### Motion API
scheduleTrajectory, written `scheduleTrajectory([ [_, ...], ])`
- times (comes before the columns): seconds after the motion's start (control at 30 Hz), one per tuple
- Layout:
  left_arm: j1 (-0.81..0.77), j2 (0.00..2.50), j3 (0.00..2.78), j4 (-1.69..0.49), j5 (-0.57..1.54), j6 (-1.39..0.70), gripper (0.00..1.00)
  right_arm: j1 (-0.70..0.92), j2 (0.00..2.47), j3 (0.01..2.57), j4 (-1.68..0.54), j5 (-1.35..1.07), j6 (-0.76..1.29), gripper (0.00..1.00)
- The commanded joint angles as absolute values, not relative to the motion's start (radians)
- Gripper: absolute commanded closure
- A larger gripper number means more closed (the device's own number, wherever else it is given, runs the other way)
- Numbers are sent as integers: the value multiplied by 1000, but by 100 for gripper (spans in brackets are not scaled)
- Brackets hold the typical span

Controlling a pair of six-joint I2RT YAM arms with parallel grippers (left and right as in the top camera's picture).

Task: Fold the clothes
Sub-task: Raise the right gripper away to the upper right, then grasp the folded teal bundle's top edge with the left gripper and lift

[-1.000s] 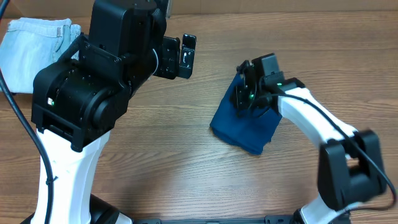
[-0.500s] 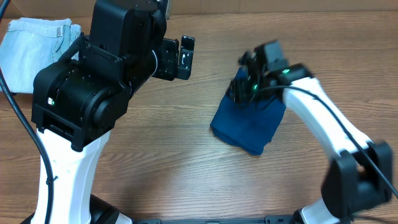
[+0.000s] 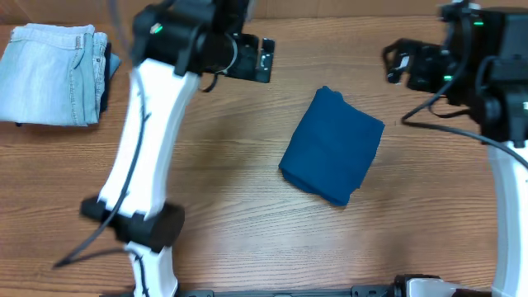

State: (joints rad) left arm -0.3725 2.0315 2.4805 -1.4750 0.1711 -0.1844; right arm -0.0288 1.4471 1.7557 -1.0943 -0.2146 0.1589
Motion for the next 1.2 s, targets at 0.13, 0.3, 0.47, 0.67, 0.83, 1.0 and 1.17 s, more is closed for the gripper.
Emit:
scheduleTrajectory([
  [0.13,-345,2286,2482,-1478,477,-45,0,-194,1365,1782,-1134,-240,218,0],
  [0.3,-347,2434,2482,-1482,577,14,0,-204,1372,1781,-1162,-236,217,0],
  [0.47,-348,2561,2482,-1497,791,126,0,-204,1375,1781,-1170,-236,212,0],
  [0.67,-389,2629,2482,-1519,807,205,0,-204,1375,1781,-1170,-236,213,0],
  [0.83,-462,2629,2474,-1473,601,126,0,-204,1375,1781,-1175,-236,213,0],
  [1.0,-520,2629,2450,-1422,479,43,0,-204,1375,1781,-1185,-236,213,0],
  [1.17,-507,2629,2436,-1376,508,14,0,-204,1375,1781,-1208,-236,213,0],
])
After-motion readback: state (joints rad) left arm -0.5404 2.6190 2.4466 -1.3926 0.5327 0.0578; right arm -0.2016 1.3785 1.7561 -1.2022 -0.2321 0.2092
